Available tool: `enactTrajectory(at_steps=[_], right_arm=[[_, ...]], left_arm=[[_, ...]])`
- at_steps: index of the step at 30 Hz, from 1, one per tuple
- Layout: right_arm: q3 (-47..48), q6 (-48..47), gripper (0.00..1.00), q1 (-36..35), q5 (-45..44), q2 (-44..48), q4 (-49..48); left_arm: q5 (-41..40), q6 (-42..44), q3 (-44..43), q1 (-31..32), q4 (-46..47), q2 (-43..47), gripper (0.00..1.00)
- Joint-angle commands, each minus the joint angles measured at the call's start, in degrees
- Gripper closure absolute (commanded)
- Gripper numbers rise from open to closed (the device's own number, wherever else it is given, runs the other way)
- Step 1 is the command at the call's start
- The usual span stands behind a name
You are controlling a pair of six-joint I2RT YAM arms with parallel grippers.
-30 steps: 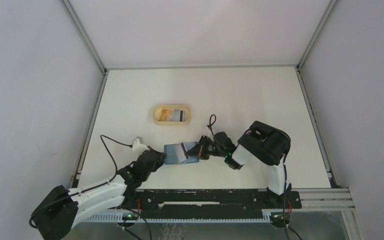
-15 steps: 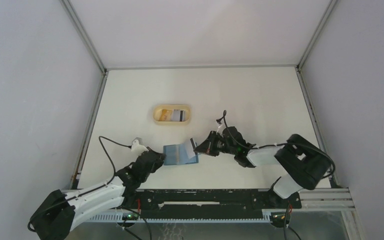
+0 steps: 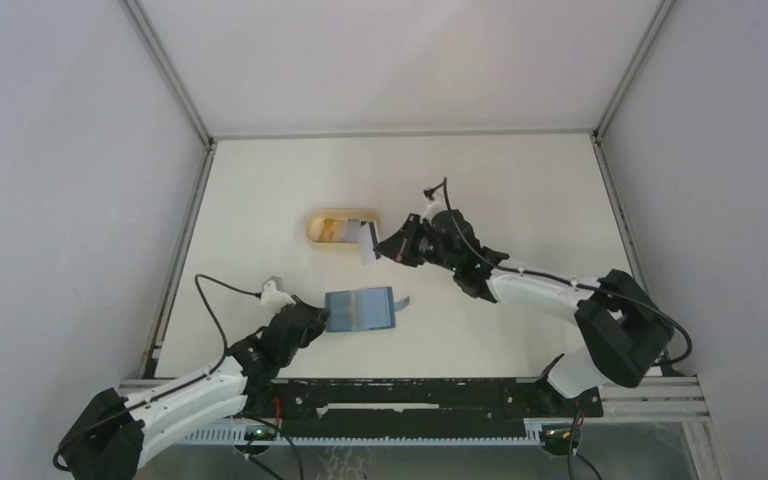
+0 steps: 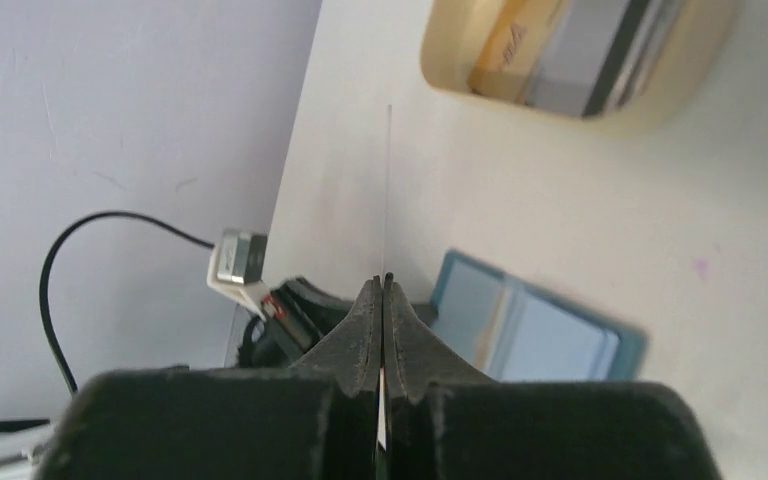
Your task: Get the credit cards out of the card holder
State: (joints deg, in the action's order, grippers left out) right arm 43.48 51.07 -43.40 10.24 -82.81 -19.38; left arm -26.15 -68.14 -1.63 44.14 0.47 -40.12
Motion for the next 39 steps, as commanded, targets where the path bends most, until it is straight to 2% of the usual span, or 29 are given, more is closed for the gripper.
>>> enactTrajectory(at_steps=[1, 7, 16, 24, 33, 39], right_arm=[[9.5, -2.7, 1.0, 0.3, -0.3, -6.6, 3.0], [19.5, -2.7, 1.0, 0.3, -0.1, -16.3, 4.3], [29.9, -5.0, 1.0, 2.2, -3.2, -28.3, 6.2], [31.4, -4.1, 1.0, 4.5, -3.4, -33.1, 4.9], [31.4, -4.5, 1.0, 5.0, -4.2, -34.7, 6.0], [31.4, -6.9, 0.75, 5.5, -2.9, -32.9, 7.4]], left_arm=[[0.3, 3.2, 4.0, 0.2, -1.8, -1.5, 1.0], [0.9, 3.6, 3.8, 0.2, 0.5, -4.0, 1.0], [0.4, 4.5, 4.9, 0.3, -0.1, 0.4, 1.0], [1.3, 4.3, 6.9, 0.2, -3.9, 6.0, 1.0], [1.1, 4.3, 6.9, 0.3, -4.1, 6.2, 1.0], [1.3, 4.4, 6.5, 0.2, -4.5, 6.9, 1.0]])
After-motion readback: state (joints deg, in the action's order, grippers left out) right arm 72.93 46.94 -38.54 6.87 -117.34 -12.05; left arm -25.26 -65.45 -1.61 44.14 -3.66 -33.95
